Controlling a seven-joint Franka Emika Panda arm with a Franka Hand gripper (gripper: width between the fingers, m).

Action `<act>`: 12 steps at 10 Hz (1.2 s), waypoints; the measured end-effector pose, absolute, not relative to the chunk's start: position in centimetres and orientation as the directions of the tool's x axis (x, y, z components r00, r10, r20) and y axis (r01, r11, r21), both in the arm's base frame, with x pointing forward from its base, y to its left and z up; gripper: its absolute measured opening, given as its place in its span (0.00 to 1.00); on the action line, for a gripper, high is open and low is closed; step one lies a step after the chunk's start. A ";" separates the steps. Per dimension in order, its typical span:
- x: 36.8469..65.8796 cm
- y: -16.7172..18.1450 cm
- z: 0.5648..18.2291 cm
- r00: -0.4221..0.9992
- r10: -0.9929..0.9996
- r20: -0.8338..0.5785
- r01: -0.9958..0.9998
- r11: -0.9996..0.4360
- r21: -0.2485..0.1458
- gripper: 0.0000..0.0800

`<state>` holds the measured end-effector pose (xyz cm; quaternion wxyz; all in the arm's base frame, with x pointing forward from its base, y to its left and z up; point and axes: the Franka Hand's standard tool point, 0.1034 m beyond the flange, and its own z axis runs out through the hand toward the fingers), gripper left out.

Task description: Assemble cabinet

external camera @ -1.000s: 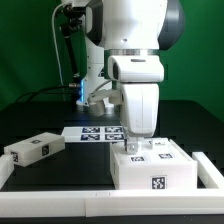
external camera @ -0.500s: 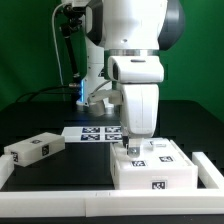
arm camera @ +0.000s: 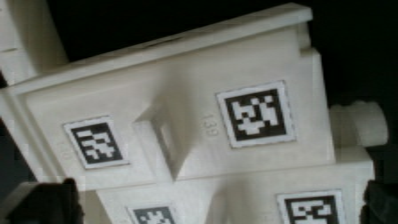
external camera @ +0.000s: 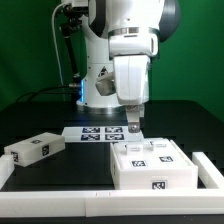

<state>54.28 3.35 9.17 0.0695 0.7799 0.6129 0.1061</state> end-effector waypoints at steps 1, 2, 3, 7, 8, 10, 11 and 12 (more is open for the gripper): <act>53.4 3.5 9.2 0.261 0.960 0.104 0.927 -0.279 0.252 1.00; 52.6 4.1 9.0 0.326 0.936 0.131 0.904 -0.349 0.246 1.00; 51.9 5.5 8.5 0.448 0.879 0.165 0.854 -0.475 0.212 1.00; 51.6 5.5 8.0 0.434 0.886 0.163 0.861 -0.461 0.213 1.00; 51.6 5.4 8.0 0.473 0.864 0.173 0.841 -0.501 0.205 1.00; 51.0 4.9 7.5 0.656 0.726 0.208 0.711 -0.686 0.152 1.00; 50.5 4.7 7.2 0.729 0.649 0.220 0.639 -0.759 0.124 1.00; 49.9 4.5 6.9 0.777 0.586 0.228 0.580 -0.808 0.103 1.00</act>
Offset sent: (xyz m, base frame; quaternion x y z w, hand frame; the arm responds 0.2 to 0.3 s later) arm -0.0148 0.0016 -0.0210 -0.0253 0.0027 0.0073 0.9996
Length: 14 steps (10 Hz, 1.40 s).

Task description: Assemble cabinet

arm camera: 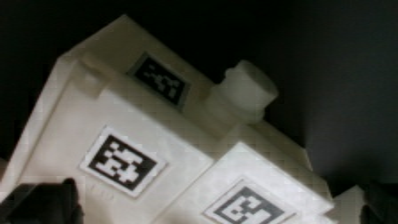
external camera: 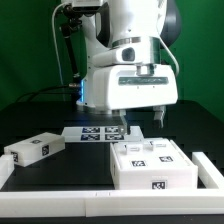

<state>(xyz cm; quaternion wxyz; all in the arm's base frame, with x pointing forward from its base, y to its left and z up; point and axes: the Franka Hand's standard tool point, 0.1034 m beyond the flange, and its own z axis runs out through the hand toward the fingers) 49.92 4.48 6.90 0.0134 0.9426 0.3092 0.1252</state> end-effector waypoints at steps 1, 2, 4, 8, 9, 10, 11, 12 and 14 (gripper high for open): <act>49.6 4.2 6.6 0.807 0.542 0.235 0.537 -0.839 0.090 1.00; 49.7 4.4 6.7 0.840 0.485 0.242 0.483 -0.873 0.073 1.00; 49.7 4.3 6.7 0.893 0.375 0.250 0.377 -0.925 0.041 1.00; 48.2 4.5 5.9 0.962 0.153 0.228 0.162 -0.986 -0.022 1.00; 47.8 4.4 5.5 0.964 0.136 0.230 0.145 -0.989 -0.025 1.00; 47.4 4.5 4.9 0.962 0.143 0.234 0.153 -0.988 -0.023 1.00; 47.0 4.8 4.1 0.961 0.148 0.233 0.157 -0.987 -0.024 1.00; 46.8 4.9 3.5 0.960 0.149 0.235 0.159 -0.987 -0.024 1.00; 46.4 5.0 1.6 0.961 0.148 0.232 0.158 -0.987 -0.025 1.00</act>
Offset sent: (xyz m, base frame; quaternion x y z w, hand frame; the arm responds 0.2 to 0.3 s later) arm 0.0000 0.0000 0.0000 0.0000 0.0000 0.1938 0.9810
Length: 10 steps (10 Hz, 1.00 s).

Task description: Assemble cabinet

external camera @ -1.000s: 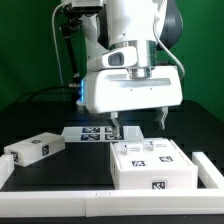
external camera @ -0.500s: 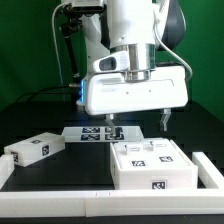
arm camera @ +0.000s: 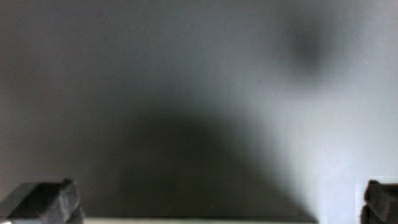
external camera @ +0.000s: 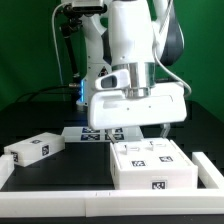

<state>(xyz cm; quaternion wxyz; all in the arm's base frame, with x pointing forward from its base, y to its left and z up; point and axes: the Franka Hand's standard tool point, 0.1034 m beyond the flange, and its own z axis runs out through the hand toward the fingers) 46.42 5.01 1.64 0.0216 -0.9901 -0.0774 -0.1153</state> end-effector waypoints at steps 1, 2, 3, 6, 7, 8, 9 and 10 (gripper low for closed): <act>46.5 3.9 1.0 0.962 0.157 0.225 0.165 -0.986 -0.016 1.00; 46.6 2.9 0.8 0.960 0.169 0.223 0.176 -0.984 -0.009 1.00; 46.6 3.0 0.8 0.960 0.170 0.223 0.176 -0.984 -0.011 1.00; 46.6 3.1 0.8 0.959 0.173 0.223 0.180 -0.984 -0.010 1.00; 46.6 3.1 0.8 0.959 0.173 0.223 0.180 -0.984 -0.010 1.00; 46.6 2.9 0.8 0.960 0.170 0.222 0.177 -0.984 -0.010 1.00; 46.9 2.5 0.8 0.959 0.175 0.224 0.181 -0.983 -0.006 1.00; 47.6 2.2 0.8 0.957 0.175 0.232 0.181 -0.984 -0.003 1.00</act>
Offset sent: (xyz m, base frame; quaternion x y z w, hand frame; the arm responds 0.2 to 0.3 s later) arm 0.0000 0.0000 0.0000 0.0000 0.0000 0.0000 1.0000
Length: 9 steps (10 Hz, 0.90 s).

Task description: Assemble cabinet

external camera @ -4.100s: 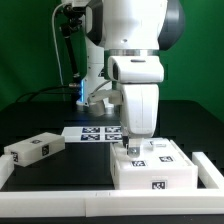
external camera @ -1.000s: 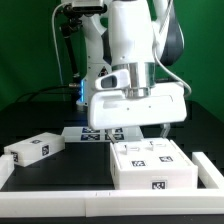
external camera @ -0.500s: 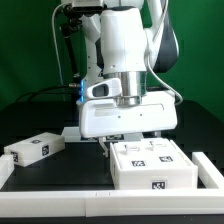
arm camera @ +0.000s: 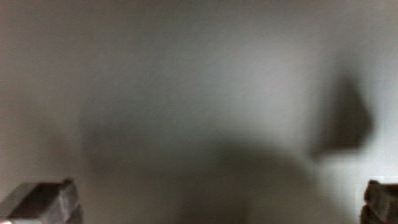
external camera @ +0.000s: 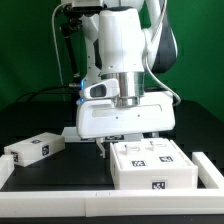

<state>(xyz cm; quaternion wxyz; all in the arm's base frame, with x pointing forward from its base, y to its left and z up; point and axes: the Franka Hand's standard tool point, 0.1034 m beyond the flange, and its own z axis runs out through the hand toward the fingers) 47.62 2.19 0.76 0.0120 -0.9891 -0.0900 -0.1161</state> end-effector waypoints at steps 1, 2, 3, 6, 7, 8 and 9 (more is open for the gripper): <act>48.2 1.8 0.8 0.954 0.182 0.238 0.187 -0.982 0.001 1.00; 48.7 1.6 0.8 0.953 0.178 0.244 0.183 -0.983 0.003 1.00; 49.3 1.8 0.8 0.951 0.180 0.251 0.185 -0.983 0.003 1.00; 50.2 2.9 0.9 0.947 0.187 0.263 0.194 -0.981 -0.002 1.00; 50.2 3.1 0.8 0.946 0.190 0.262 0.198 -0.980 -0.003 1.00; 50.1 3.3 0.8 0.946 0.193 0.262 0.201 -0.980 -0.004 1.00; 50.0 3.6 0.8 0.945 0.198 0.261 0.206 -0.978 -0.004 1.00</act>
Offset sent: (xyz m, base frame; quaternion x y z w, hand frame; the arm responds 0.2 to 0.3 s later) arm 0.0242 0.0055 -0.0154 -0.0034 0.0074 0.0200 0.9998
